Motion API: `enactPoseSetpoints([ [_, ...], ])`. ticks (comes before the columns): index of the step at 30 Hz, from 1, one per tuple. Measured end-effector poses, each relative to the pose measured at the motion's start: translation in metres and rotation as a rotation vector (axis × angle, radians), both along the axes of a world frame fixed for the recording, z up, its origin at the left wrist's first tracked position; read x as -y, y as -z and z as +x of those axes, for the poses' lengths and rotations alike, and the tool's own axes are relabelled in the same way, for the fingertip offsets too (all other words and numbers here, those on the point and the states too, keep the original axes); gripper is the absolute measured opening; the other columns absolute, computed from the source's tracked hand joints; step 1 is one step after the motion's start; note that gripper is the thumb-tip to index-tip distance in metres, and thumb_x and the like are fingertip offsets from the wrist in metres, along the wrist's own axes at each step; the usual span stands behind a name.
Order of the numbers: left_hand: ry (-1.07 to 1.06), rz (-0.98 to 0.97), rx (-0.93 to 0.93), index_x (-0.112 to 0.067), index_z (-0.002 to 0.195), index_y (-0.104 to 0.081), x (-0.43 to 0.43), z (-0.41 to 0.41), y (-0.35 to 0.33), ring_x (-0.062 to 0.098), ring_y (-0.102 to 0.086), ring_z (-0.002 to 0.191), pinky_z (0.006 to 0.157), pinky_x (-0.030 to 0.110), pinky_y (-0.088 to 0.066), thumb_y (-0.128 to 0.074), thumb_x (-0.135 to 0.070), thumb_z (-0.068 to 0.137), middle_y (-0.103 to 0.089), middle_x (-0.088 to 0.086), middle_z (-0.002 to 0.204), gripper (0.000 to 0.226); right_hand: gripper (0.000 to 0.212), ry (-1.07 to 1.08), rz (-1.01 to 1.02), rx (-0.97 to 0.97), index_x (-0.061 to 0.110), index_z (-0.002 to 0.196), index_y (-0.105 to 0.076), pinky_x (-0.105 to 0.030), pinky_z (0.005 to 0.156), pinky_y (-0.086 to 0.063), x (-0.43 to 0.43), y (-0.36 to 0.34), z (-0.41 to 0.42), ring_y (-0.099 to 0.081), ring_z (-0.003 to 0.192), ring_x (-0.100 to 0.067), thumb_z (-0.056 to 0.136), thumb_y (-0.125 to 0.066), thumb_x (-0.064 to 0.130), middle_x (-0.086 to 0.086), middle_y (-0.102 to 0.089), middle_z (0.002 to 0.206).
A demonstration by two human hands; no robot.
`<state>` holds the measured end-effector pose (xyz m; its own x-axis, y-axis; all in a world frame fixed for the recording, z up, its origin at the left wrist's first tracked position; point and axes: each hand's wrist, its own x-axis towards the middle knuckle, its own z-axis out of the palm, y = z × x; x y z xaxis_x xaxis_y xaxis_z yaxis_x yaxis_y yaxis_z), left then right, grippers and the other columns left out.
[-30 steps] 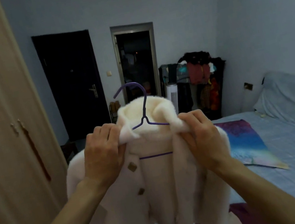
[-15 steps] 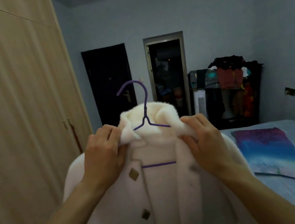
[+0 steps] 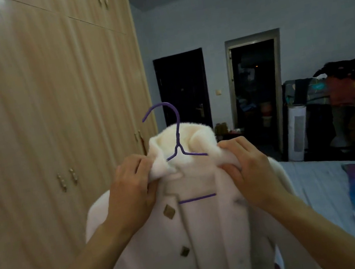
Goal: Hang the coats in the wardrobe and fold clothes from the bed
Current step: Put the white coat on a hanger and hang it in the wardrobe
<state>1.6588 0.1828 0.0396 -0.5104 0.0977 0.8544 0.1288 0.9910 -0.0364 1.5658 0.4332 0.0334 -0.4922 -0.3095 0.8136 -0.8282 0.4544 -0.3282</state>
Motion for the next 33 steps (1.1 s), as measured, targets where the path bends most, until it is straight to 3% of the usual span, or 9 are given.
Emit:
enactPoseSetpoints([
  [3, -0.041, 0.006, -0.007, -0.003, 0.106, -0.062, 0.026, 0.031, 0.002, 0.028, -0.050, 0.086, 0.074, 0.030, -0.034, -0.051, -0.023, 0.087, -0.060, 0.011, 0.098, 0.029, 0.033, -0.086, 0.046, -0.012, 0.022, 0.123, -0.055, -0.023, 0.081, -0.045, 0.037, -0.004, 0.017, -0.053, 0.093, -0.009, 0.092, -0.062, 0.019, 0.008, -0.050, 0.114],
  [8, -0.102, 0.038, -0.055, 0.000, 0.105, -0.064, 0.072, 0.089, 0.000, 0.029, -0.052, 0.087, 0.076, 0.037, -0.042, -0.051, -0.024, 0.089, -0.061, 0.014, 0.099, 0.031, 0.032, -0.179, 0.074, -0.048, 0.018, 0.121, -0.057, -0.009, 0.074, -0.034, 0.109, -0.016, 0.059, -0.050, 0.088, -0.007, 0.090, -0.063, 0.014, 0.006, -0.051, 0.111],
  [17, -0.175, 0.019, -0.126, -0.001, 0.108, -0.061, 0.172, 0.197, -0.005, 0.022, -0.049, 0.085, 0.076, 0.028, -0.038, -0.058, -0.019, 0.084, -0.062, 0.013, 0.096, 0.030, 0.036, -0.399, 0.115, -0.059, 0.017, 0.121, -0.058, -0.027, 0.078, -0.047, 0.240, -0.018, 0.151, -0.054, 0.089, -0.012, 0.087, -0.068, 0.015, 0.005, -0.052, 0.109],
  [23, -0.297, 0.064, -0.155, -0.003, 0.110, -0.064, 0.239, 0.268, 0.004, 0.033, -0.057, 0.077, 0.067, 0.035, -0.048, -0.057, -0.021, 0.081, -0.062, 0.013, 0.091, 0.035, 0.050, -0.587, 0.163, 0.072, 0.034, 0.113, -0.056, -0.020, 0.085, -0.046, 0.306, -0.012, 0.195, -0.056, 0.099, -0.005, 0.070, -0.080, 0.042, 0.018, -0.054, 0.106],
  [26, -0.335, 0.046, -0.134, -0.004, 0.107, -0.064, 0.259, 0.294, 0.008, 0.033, -0.058, 0.079, 0.065, 0.037, -0.051, -0.059, -0.020, 0.079, -0.065, 0.013, 0.092, 0.033, 0.052, -0.640, 0.174, 0.114, 0.035, 0.114, -0.057, -0.014, 0.082, -0.045, 0.332, -0.006, 0.210, -0.057, 0.097, -0.006, 0.069, -0.082, 0.044, 0.020, -0.056, 0.105],
  [30, -0.395, 0.138, -0.096, 0.000, 0.105, -0.069, 0.287, 0.323, 0.013, 0.036, -0.061, 0.077, 0.066, 0.043, -0.053, -0.069, -0.008, 0.072, -0.065, 0.014, 0.092, 0.034, 0.029, -0.738, 0.197, 0.167, 0.033, 0.122, -0.058, -0.010, 0.086, -0.043, 0.364, 0.001, 0.223, -0.057, 0.103, -0.002, 0.094, -0.061, 0.030, 0.023, -0.057, 0.112],
  [33, -0.440, 0.185, -0.103, 0.002, 0.105, -0.069, 0.305, 0.340, 0.017, 0.037, -0.062, 0.078, 0.068, 0.045, -0.054, -0.070, -0.008, 0.073, -0.066, 0.017, 0.095, 0.034, 0.036, -0.789, 0.231, 0.201, 0.030, 0.127, -0.056, -0.010, 0.098, -0.039, 0.385, 0.003, 0.223, -0.053, 0.113, 0.004, 0.101, -0.044, 0.009, 0.018, -0.057, 0.122],
])
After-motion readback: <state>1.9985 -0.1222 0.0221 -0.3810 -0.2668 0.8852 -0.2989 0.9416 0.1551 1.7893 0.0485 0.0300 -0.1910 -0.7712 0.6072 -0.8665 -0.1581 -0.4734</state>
